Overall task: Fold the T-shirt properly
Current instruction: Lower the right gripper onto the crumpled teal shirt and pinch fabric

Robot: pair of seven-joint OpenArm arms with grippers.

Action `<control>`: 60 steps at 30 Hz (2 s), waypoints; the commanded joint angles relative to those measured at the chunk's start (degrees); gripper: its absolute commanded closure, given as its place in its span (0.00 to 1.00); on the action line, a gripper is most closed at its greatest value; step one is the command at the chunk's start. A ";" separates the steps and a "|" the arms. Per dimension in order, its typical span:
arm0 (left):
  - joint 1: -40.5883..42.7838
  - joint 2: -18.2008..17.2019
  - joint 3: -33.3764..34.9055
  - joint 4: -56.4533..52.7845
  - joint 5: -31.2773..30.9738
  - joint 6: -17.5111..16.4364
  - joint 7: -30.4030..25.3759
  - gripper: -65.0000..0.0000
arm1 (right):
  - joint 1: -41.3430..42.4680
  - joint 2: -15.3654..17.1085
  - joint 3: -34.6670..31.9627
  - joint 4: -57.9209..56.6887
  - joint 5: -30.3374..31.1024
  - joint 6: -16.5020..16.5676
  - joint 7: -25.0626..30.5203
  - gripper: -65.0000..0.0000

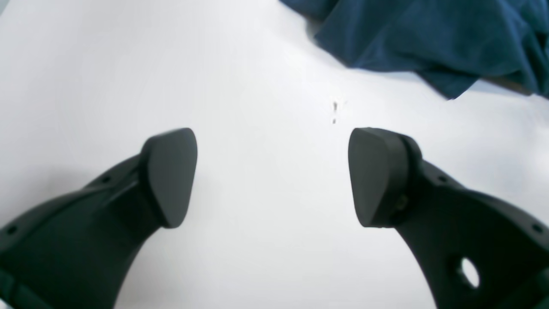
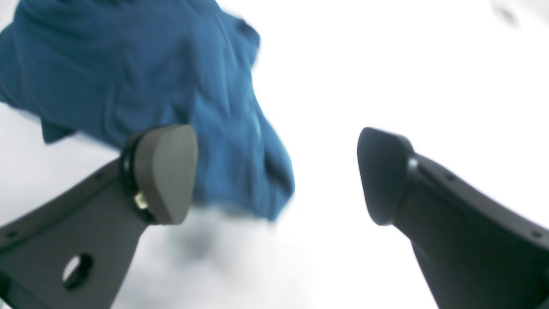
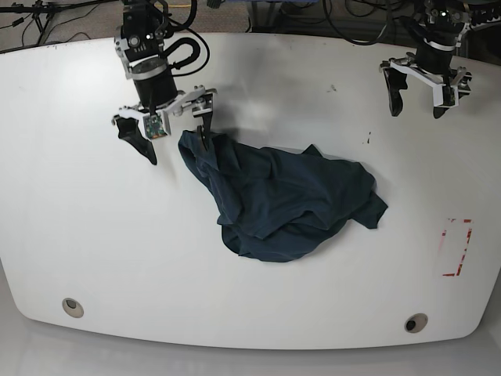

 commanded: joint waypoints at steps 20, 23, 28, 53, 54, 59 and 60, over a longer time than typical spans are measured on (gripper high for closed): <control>-5.21 -0.26 -4.12 1.13 -0.98 -19.22 5.81 0.21 | 32.62 -2.72 -8.08 -24.45 0.51 7.39 -4.14 0.14; -5.48 0.09 -5.26 1.13 -0.98 -20.54 6.42 0.21 | 36.14 -3.60 -8.34 -28.05 0.51 7.48 -4.23 0.14; -5.48 1.58 -6.84 1.04 -0.72 -20.63 6.69 0.21 | 41.24 -5.98 -8.61 -34.65 0.60 9.32 -4.67 0.14; -5.56 1.49 -7.55 0.95 -0.63 -20.71 6.69 0.21 | 46.43 -8.00 -8.34 -52.49 7.90 11.43 -5.28 0.15; -5.56 1.49 -7.55 0.95 -0.63 -20.71 6.69 0.21 | 46.08 -7.65 -8.34 -52.49 8.77 11.34 -5.20 0.15; -5.56 1.49 -7.46 0.95 -0.54 -20.71 6.69 0.21 | 45.72 -6.94 -8.43 -52.32 11.94 11.08 -5.11 0.18; -5.56 1.49 -7.46 0.86 -0.54 -20.71 6.69 0.21 | 45.72 -6.94 -8.43 -52.32 11.94 11.08 -5.11 0.22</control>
